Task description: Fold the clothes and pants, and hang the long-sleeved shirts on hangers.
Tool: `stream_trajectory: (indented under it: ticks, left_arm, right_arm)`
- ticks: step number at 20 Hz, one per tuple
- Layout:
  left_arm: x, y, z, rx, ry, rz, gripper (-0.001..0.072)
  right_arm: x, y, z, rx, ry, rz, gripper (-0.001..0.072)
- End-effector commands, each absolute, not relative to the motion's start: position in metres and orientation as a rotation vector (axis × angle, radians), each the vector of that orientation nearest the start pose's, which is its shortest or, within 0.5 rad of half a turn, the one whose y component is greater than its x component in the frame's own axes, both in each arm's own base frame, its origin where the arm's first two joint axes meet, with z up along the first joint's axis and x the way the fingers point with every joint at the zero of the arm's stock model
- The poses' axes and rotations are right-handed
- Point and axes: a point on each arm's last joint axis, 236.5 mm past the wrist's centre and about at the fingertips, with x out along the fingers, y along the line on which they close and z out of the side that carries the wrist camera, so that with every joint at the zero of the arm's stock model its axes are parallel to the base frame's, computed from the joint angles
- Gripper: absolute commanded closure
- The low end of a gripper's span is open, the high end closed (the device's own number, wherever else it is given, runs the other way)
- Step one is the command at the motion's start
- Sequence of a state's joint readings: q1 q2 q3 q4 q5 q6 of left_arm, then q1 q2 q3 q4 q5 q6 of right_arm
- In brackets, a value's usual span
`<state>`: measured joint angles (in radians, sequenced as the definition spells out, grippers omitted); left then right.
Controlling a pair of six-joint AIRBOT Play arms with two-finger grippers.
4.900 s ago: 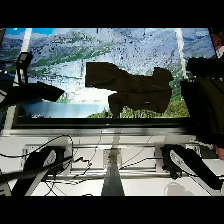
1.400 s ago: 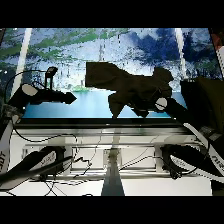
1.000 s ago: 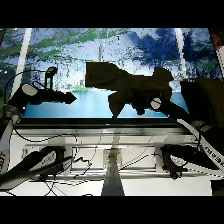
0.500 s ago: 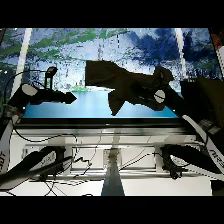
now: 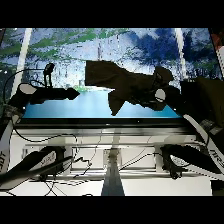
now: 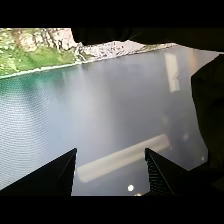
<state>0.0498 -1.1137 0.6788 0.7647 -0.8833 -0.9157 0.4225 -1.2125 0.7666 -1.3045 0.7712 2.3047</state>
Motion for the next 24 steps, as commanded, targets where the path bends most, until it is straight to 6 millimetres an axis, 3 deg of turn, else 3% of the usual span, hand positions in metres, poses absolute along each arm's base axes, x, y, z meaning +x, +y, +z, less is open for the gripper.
stream_trajectory:
  ticks: [1,5,9,11,12,13,15,17,20,22,24]
  left_arm:
    - [0.334,-0.117,-0.029,-0.317,1.063,-0.520,0.0231]
    - [0.335,-0.117,-0.029,-0.317,1.061,-0.517,0.0231]
    - [0.336,-0.116,-0.029,-0.316,1.058,-0.514,0.0231]
    - [0.336,-0.116,-0.029,-0.316,1.058,-0.514,0.0230]
    - [0.336,-0.116,-0.029,-0.316,1.058,-0.514,0.0231]
    - [0.336,-0.116,-0.029,-0.316,1.058,-0.514,0.0231]
    - [0.336,-0.116,-0.029,-0.316,1.058,-0.514,0.0231]
    - [0.336,-0.116,-0.029,-0.316,1.057,-0.515,0.0231]
    - [0.340,-0.116,-0.024,-0.313,1.045,-0.515,0.0230]
    - [0.348,-0.116,-0.015,-0.364,1.039,-0.483,0.0230]
    - [0.353,-0.115,-0.009,-0.417,1.040,-0.450,0.0231]
  right_arm:
    - [0.301,0.183,-0.096,0.735,1.396,-0.199,0.0367]
    - [0.310,0.188,-0.109,0.828,1.382,-0.257,0.0367]
    - [0.344,0.199,-0.105,0.938,1.260,-0.219,0.0409]
    - [0.343,0.201,-0.108,0.955,1.268,-0.227,0.0417]
    - [0.344,0.201,-0.108,0.943,1.267,-0.216,0.0539]
    - [0.345,0.201,-0.106,0.912,1.258,-0.185,0.0706]
    - [0.352,0.197,-0.097,0.792,1.225,-0.085,0.0702]
    - [0.357,0.187,-0.076,0.612,1.209,0.028,0.0703]
    - [0.354,0.146,-0.025,0.322,1.203,0.151,0.0702]
    - [0.335,0.120,0.016,0.152,1.206,0.238,0.0702]
    - [0.299,0.099,0.046,0.004,1.242,0.316,0.0702]
